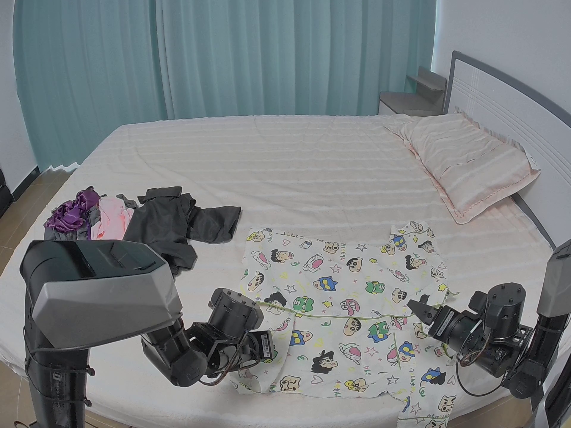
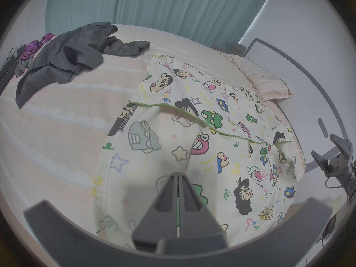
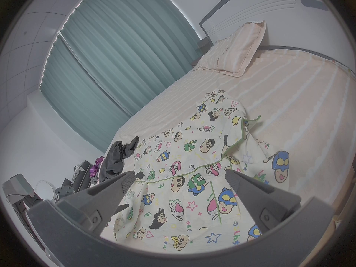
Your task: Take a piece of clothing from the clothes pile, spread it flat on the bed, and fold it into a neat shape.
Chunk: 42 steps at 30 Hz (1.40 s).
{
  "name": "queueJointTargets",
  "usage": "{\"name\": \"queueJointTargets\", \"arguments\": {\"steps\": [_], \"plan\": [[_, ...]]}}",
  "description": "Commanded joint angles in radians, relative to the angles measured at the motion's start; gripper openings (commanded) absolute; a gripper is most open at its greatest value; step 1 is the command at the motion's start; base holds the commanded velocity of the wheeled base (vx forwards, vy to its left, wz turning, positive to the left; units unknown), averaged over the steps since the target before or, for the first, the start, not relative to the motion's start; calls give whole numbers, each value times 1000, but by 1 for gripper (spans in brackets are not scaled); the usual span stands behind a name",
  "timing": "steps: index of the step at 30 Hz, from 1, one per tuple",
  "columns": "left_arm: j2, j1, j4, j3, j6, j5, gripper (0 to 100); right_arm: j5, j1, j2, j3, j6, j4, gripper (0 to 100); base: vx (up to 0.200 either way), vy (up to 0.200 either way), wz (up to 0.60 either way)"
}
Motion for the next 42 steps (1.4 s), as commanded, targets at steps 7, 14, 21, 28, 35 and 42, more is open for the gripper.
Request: {"name": "queueJointTargets", "arguments": {"steps": [7,14,21,28,35,42], "plan": [[9,-1,-21,14,4,-31,0,0,0,-1,18,0,-2,100,0,0,0],[10,-3,-27,9,4,-50,100,0,0,-1,18,0,-3,100,0,0,0],[38,-14,-61,5,2,-50,100,0,0,-1,18,0,-3,100,0,0,0],[50,-21,-82,3,2,-48,100,0,0,-1,18,0,-3,100,0,0,0],[56,-21,-84,0,-2,-48,0,0,0,-1,18,0,-3,100,0,0,0],[50,-20,-82,0,-2,-37,0,0,0,-2,18,0,-3,100,0,0,0]]}}
